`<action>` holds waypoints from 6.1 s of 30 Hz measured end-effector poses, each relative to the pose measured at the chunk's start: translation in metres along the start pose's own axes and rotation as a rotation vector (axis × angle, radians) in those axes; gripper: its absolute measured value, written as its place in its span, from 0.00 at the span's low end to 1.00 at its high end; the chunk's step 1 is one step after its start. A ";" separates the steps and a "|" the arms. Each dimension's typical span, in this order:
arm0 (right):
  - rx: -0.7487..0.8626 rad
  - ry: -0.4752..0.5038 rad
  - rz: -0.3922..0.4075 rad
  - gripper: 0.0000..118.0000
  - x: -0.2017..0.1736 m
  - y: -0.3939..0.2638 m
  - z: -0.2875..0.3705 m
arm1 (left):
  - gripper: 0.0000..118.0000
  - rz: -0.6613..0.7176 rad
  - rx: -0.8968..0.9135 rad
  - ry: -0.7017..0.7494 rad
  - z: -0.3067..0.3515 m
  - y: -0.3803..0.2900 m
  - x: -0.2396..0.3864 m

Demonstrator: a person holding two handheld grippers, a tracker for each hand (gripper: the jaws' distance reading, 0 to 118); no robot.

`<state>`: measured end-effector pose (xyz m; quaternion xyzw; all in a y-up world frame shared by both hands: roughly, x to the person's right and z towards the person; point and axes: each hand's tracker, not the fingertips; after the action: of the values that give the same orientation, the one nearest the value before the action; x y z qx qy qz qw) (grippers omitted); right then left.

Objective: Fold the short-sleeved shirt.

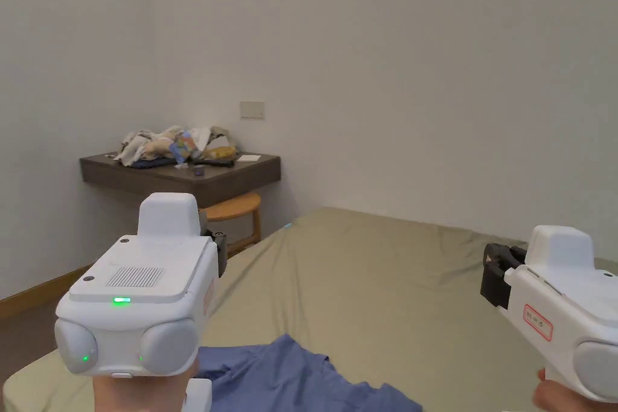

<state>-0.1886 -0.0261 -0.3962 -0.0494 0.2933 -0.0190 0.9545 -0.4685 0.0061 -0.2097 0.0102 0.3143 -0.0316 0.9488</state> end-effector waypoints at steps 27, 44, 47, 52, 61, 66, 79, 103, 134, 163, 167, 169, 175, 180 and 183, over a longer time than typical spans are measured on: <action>-0.220 0.164 -0.026 0.01 -0.072 -0.070 -0.142 | 0.67 0.094 -0.547 -0.230 -0.189 -0.162 0.010; -0.417 0.051 -0.087 0.01 0.002 -0.159 -0.206 | 1.00 -0.046 -1.096 -0.337 -0.330 -0.393 0.134; -0.428 0.044 -0.081 0.01 0.005 -0.165 -0.208 | 1.00 -0.087 -1.057 -0.340 -0.325 -0.388 0.139; -0.430 0.041 -0.103 0.01 0.010 -0.169 -0.204 | 0.96 -0.064 -1.093 -0.342 -0.328 -0.381 0.135; -0.425 0.028 -0.150 0.01 0.024 -0.161 -0.181 | 0.00 -0.080 -0.961 -0.312 -0.293 -0.352 0.120; -0.388 -0.010 -0.129 0.01 0.043 -0.142 -0.151 | 0.00 0.023 -0.839 -0.314 -0.274 -0.280 0.122; -0.194 -0.241 -0.153 0.01 0.160 -0.072 0.020 | 0.00 -0.043 -0.403 -0.824 -0.128 -0.073 0.285; -0.169 -0.664 -0.244 0.01 0.283 -0.080 0.251 | 0.00 -0.318 -0.967 -1.199 0.142 -0.260 0.510; -0.166 -0.615 -0.164 0.01 0.248 -0.090 0.221 | 0.02 0.052 -0.496 -0.689 -0.026 -0.115 0.232; -0.410 -0.601 -0.184 0.01 0.216 -0.144 0.160 | 0.98 -0.025 -1.192 -0.688 -0.132 -0.355 0.251; -0.425 -0.602 -0.185 0.01 0.220 -0.149 0.159 | 0.88 -0.275 -1.178 -0.664 -0.104 -0.361 0.277; -0.429 -0.602 -0.185 0.01 0.222 -0.151 0.159 | 0.52 -0.394 -1.068 -0.701 -0.086 -0.359 0.285; -0.447 -0.603 -0.255 0.01 0.238 -0.168 0.164 | 0.03 -0.187 -1.156 -0.845 -0.064 -0.338 0.279; -0.484 -0.639 -0.286 0.01 0.256 -0.184 0.180 | 0.03 0.088 -1.124 -0.838 -0.064 -0.324 0.251; -0.505 -0.683 -0.339 0.01 0.279 -0.199 0.189 | 0.03 0.222 -1.029 -0.852 -0.063 -0.294 0.232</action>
<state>0.1469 -0.2261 -0.3759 -0.3314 -0.0551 -0.0857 0.9380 -0.3396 -0.2976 -0.3983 -0.4238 -0.1153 0.2186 0.8714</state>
